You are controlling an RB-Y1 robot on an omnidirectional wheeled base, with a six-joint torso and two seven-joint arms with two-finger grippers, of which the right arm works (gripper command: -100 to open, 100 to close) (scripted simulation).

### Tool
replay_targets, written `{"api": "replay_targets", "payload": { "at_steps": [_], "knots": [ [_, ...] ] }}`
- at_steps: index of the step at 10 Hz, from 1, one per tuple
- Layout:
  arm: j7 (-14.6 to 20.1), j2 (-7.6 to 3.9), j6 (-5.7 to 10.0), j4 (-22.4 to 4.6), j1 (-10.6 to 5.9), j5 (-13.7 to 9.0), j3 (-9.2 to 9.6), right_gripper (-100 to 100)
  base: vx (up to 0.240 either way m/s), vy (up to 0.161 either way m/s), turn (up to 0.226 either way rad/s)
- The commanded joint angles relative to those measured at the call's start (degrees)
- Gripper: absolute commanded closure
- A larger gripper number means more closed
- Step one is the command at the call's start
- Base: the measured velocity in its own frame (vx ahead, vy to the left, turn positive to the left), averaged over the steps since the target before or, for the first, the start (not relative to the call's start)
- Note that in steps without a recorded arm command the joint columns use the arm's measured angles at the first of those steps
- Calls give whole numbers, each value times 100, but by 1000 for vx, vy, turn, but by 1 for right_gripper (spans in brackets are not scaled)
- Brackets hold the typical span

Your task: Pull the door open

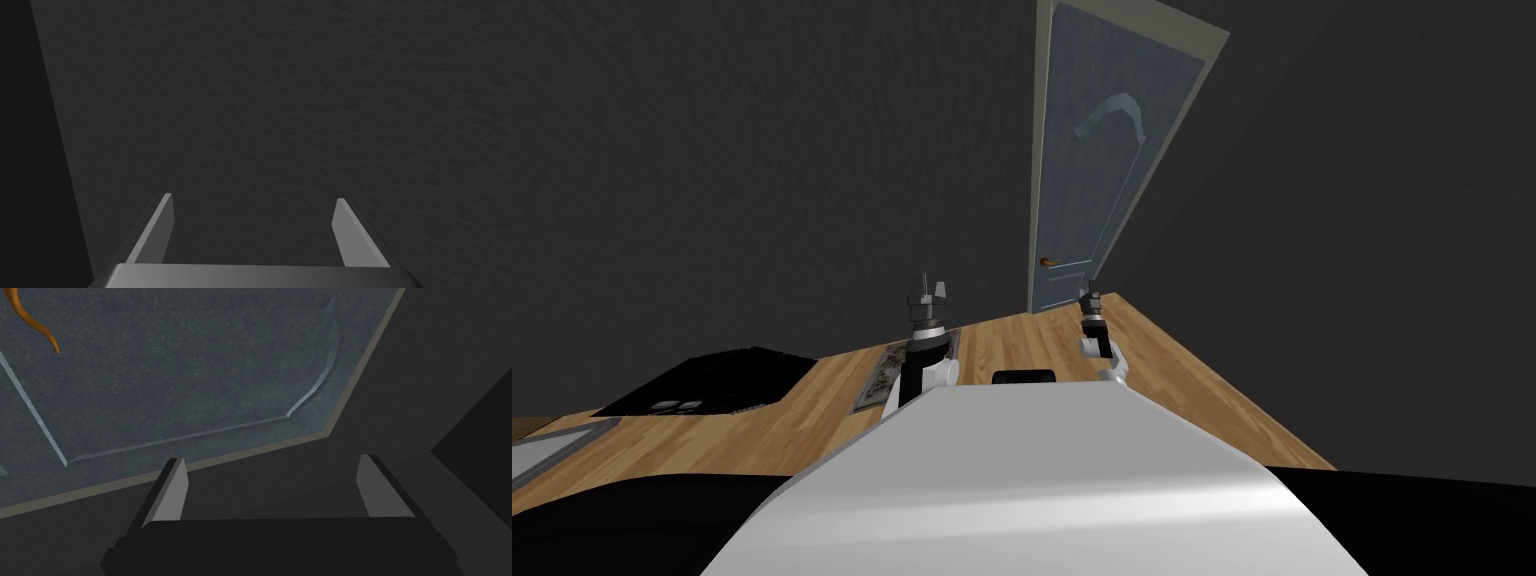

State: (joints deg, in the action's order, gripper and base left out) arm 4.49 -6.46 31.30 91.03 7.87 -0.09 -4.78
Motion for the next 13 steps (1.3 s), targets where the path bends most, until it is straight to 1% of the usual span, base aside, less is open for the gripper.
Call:
{"api": "replay_targets", "payload": {
  "at_steps": [1, 4, 5, 6, 7, 8, 13],
  "knots": [
    [-9, -19, 27, -167, -71, -9, -20, -100, 49, -33, 54],
    [-56, -71, 118, -721, -338, -33, -87, -100, 62, -47, 118],
    [-56, -71, 118, -777, -338, -33, -87, -100, 64, -39, 53],
    [-71, -87, 148, -980, -427, -41, -109, -100, 53, -32, 76],
    [-87, -103, 178, -1124, -516, -49, -132, -100, 70, -55, 130],
    [-87, -103, 178, -1183, -516, -49, -132, -100, 47, -53, 51],
    [-164, -179, 328, -2186, -957, -88, -242, -100, 67, -57, 127]
  ]
}}
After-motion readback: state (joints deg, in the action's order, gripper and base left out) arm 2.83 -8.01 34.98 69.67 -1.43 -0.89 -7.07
